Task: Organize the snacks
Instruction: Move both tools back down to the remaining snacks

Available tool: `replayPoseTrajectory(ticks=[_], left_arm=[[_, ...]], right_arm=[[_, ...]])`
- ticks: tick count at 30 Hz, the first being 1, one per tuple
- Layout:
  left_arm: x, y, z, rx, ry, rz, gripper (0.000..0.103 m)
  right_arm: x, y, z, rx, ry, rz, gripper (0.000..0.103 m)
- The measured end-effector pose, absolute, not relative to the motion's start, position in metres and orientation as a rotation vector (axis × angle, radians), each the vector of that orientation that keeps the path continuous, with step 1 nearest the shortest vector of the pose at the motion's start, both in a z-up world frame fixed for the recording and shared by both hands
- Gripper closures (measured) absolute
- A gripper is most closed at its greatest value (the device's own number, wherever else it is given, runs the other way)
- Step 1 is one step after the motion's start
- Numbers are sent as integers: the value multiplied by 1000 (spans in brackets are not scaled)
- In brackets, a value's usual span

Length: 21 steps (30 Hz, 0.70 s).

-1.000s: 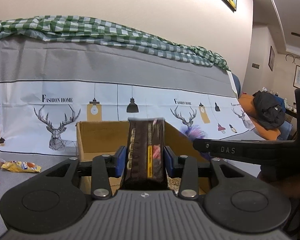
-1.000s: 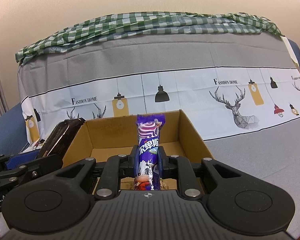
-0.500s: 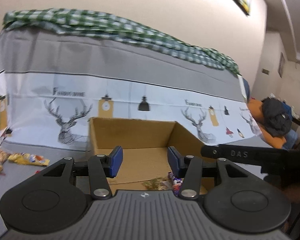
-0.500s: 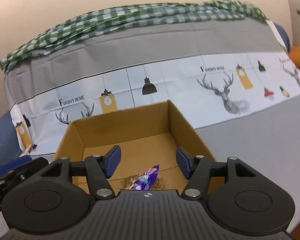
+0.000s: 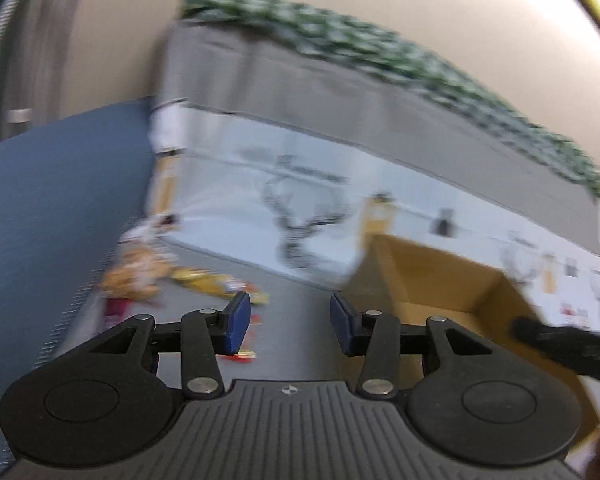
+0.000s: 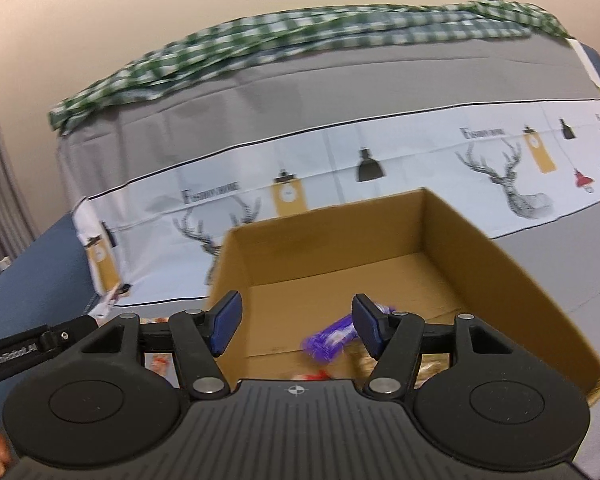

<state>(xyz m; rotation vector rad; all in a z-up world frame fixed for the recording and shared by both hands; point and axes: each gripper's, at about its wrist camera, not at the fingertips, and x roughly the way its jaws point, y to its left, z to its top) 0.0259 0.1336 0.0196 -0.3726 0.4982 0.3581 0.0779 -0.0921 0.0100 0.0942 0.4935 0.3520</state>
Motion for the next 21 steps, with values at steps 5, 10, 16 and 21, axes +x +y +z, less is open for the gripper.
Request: replayPoseTrajectory(ticks=[5, 10, 16, 21], left_arm=[[16, 168, -13, -366, 545, 543, 54], [18, 196, -46, -383, 617, 676, 54], [31, 212, -69, -398, 675, 748, 54], [34, 227, -86, -463, 736, 815, 61]], right_arm=[[71, -71, 10, 101, 474, 393, 40], [68, -52, 10, 113, 440, 458, 41], [59, -16, 7, 55, 400, 600, 42], [57, 24, 0, -10, 429, 712, 44]])
